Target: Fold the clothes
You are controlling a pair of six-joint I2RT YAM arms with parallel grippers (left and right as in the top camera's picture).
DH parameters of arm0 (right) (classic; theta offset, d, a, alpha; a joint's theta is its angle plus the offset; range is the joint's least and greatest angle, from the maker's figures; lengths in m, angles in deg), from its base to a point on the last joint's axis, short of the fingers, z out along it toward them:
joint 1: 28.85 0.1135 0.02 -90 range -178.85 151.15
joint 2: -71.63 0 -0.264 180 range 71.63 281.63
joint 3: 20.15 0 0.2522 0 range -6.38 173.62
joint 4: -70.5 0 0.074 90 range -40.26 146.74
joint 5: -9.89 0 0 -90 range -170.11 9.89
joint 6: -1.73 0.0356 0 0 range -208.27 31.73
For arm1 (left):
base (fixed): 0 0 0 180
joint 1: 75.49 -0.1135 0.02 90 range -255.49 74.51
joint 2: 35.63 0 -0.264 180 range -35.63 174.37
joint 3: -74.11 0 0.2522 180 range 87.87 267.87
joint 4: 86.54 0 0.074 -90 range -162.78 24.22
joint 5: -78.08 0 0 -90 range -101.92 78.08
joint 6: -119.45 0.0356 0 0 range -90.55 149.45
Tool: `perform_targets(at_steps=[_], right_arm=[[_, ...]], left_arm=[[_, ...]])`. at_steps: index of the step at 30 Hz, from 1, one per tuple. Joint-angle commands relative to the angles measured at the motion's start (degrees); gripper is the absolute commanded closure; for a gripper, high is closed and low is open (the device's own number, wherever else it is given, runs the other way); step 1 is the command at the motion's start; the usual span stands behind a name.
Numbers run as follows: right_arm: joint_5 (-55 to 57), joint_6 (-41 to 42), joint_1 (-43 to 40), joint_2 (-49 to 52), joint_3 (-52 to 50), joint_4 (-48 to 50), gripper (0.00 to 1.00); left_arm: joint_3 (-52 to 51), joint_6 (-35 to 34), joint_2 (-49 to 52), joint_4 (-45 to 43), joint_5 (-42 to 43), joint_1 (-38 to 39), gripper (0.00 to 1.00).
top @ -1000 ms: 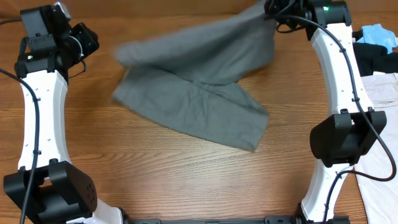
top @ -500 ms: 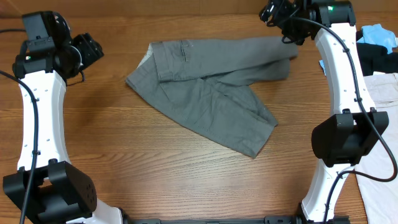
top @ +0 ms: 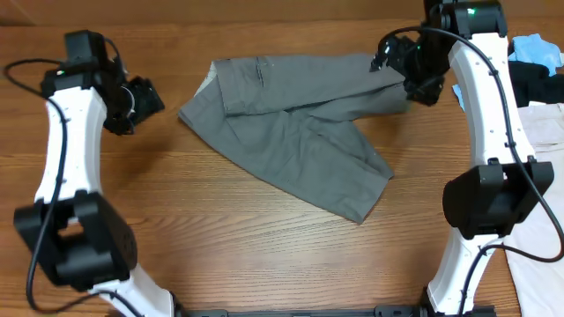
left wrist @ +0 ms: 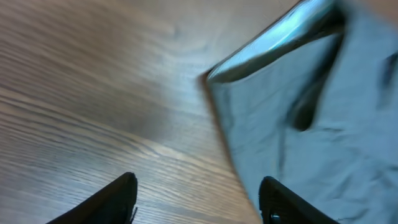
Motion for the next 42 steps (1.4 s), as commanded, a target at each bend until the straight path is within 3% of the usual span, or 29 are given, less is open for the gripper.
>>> perform_targets(at_steps=[1,7,14,18,20,22,23,25,33,42], right_arm=[[3.8,0.7,0.5,-6.2,1.4,-4.4,0.0],[10.6,-0.4,4.0,-8.6,0.5,-9.4,0.0],[12.0,2.6,5.7,-8.6,-4.8,-8.3,0.0],[15.1,4.5,5.3,-8.6,-11.5,-5.5,0.01],[15.1,4.5,5.0,-8.6,-15.6,-3.7,0.16],[15.1,4.5,4.6,-8.6,-20.2,-1.2,0.34],[15.1,4.6,4.4,-8.6,-22.2,0.4,0.48],[15.1,5.9,3.7,-8.6,-26.1,3.8,0.94],[13.7,7.1,-0.3,-8.6,-36.1,8.8,0.96],[7.0,1.4,0.2,-8.6,-47.5,18.0,0.96]], left_arm=[[0.9,3.6,5.6,0.6,0.2,1.0,0.41],[0.9,4.4,9.7,-1.0,0.6,2.8,0.42],[0.9,5.3,9.7,-3.4,0.9,3.9,0.3],[0.9,6.1,9.7,-3.7,2.3,4.2,0.42],[0.9,6.1,9.7,-3.6,2.3,4.3,0.51],[0.9,6.1,9.7,-3.3,2.3,4.5,0.74],[0.9,6.1,9.7,-3.2,2.5,4.6,0.83],[0.9,6.1,9.7,-3.0,3.5,4.9,0.96],[1.0,6.1,9.7,-3.8,3.8,8.1,0.96],[1.1,5.9,9.7,-5.6,3.8,11.3,0.96]])
